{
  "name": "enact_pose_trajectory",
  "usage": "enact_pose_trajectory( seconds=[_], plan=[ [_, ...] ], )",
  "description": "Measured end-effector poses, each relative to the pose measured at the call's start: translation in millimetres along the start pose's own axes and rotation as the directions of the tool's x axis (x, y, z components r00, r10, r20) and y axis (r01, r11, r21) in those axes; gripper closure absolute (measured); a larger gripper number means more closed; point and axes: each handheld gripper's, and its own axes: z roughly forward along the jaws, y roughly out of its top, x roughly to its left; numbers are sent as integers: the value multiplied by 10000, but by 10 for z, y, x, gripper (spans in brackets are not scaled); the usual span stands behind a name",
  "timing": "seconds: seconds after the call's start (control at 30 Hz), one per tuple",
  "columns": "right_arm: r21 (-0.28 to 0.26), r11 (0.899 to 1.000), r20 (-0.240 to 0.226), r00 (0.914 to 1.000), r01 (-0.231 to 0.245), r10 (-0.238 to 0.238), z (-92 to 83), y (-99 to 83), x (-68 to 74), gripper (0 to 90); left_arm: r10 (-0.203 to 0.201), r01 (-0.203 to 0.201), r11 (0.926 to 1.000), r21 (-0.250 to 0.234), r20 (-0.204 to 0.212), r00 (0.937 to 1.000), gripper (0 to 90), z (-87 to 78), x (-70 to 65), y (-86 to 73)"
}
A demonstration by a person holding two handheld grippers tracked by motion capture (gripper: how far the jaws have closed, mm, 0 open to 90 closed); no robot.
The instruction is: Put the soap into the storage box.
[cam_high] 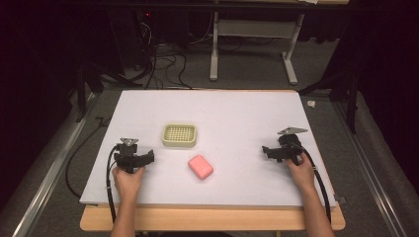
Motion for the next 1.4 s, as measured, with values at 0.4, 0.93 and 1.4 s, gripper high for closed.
enact_pose_trajectory(
  seconds=[0.4, 0.93, 1.4],
  plan=[
    [-1, 10000, -3, 10000, 1, -1, 0, 0, 0, 150, 235, -231, 9997, -106, 370, 9990, 156, -62, -32, -40],
    [0, 10000, -5, 10000, 0, 0, 1, 0, 0, 150, 1366, -1197, 9882, -951, 1969, 9709, 148, -416, -255, -70],
    [-3, 10000, -9, 10000, -5, 5, 0, 0, 0, 150, 2413, -2119, 9685, -1304, 2852, 9276, 117, -555, -574, -64]
  ],
)
